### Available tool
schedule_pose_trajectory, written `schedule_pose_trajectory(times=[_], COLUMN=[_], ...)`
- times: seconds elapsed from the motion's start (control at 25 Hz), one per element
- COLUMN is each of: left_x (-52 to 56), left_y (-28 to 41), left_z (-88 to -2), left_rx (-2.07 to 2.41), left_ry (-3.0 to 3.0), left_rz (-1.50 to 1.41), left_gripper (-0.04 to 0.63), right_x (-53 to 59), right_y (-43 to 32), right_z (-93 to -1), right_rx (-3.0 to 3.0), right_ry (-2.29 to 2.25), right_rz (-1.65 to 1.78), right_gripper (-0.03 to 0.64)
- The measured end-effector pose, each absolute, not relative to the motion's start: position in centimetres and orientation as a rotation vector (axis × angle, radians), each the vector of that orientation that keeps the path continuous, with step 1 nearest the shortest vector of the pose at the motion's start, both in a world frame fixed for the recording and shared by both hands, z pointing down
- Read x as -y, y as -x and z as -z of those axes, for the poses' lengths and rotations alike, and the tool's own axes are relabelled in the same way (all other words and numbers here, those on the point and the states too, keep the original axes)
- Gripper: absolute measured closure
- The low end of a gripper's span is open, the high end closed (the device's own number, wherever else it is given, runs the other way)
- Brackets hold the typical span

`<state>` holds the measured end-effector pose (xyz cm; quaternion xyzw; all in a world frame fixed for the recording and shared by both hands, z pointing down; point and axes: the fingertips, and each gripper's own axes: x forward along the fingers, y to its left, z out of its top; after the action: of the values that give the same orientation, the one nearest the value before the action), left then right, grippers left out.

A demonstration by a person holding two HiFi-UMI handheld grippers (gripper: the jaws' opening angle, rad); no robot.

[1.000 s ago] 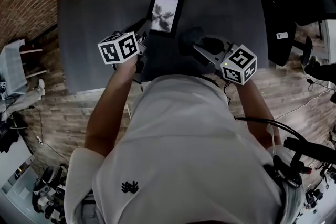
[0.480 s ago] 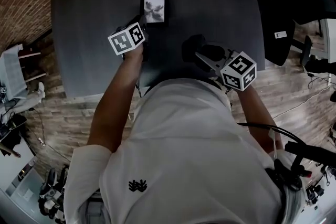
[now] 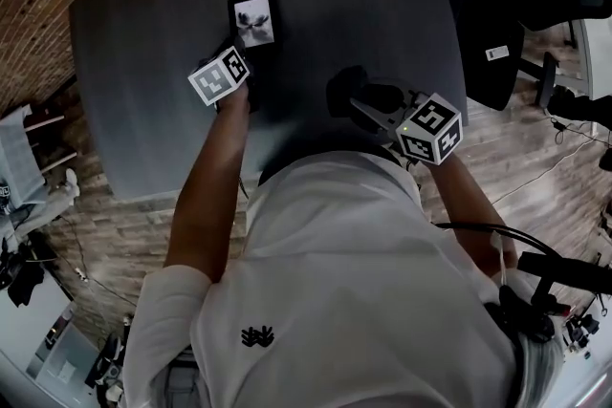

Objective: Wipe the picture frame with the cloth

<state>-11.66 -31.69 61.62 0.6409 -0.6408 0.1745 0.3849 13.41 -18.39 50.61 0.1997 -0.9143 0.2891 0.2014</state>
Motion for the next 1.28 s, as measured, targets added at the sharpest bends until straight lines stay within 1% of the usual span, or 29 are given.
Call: schedule_pose_trajectory(times=[0.4,0.72,0.92,1.12,1.16,1.28], left_x=[32.2,32.0,31.6,29.3,28.5,25.7], left_y=[10.9,11.6,11.7,10.9,10.6,9.4], left_z=[-64.3,-64.7,-62.9,-59.6,-58.9,-56.8], left_rx=[1.658,1.662,1.671,1.625,1.6,1.5], left_ry=[-1.566,-1.557,-1.599,-1.692,-1.724,-1.852], left_rz=[-0.514,-0.58,-0.57,-0.482,-0.465,-0.434], left_gripper=[0.518,0.517,0.505,0.505,0.508,0.553], right_x=[19.2,19.4,19.8,19.2,18.9,17.8], right_y=[-15.4,-15.8,-15.7,-14.5,-14.2,-13.4], right_z=[-52.0,-52.5,-52.7,-52.2,-52.0,-51.3], right_rx=[2.56,2.566,2.577,2.592,2.596,2.6], right_ry=[-0.552,-0.546,-0.545,-0.567,-0.578,-0.622], right_rz=[-0.871,-0.899,-0.896,-0.862,-0.849,-0.803], right_gripper=[0.512,0.512,0.512,0.512,0.511,0.512])
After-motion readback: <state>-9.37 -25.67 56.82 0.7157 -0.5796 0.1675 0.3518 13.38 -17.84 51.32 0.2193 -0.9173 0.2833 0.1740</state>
